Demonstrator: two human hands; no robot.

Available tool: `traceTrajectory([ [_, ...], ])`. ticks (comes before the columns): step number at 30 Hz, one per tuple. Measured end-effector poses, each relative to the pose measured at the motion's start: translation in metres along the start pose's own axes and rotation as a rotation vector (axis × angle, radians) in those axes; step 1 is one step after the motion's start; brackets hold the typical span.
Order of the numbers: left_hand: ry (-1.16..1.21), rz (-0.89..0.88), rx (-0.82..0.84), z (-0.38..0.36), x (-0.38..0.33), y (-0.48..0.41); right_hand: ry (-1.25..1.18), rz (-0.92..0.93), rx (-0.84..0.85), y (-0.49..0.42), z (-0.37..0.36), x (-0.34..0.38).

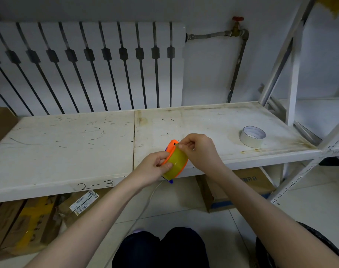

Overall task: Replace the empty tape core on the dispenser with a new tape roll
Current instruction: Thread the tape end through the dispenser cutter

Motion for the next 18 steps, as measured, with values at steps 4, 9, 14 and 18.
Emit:
traceTrajectory([
  [4,-0.002,0.034,0.036,0.005,0.005,-0.002,0.091,0.026,0.061,-0.003,-0.010,0.000],
  [9,0.104,0.093,-0.054,0.015,0.010,-0.008,0.133,0.017,0.072,-0.011,-0.020,0.010],
  [14,-0.192,0.070,-0.337,0.020,0.005,-0.016,0.141,-0.047,0.087,-0.034,-0.024,0.020],
  [18,-0.487,-0.048,-0.633,0.032,-0.007,-0.017,0.087,-0.034,0.156,-0.040,-0.036,0.026],
])
Point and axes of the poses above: each hand's wrist, its own y-axis away from the middle knuckle, its own z-axis out of the back of the hand, x = y × z, the point moved 6 cm from there along -y, towards the middle knuckle, and after that the axes turned 4 degrees about y, right-handed, at the moved point
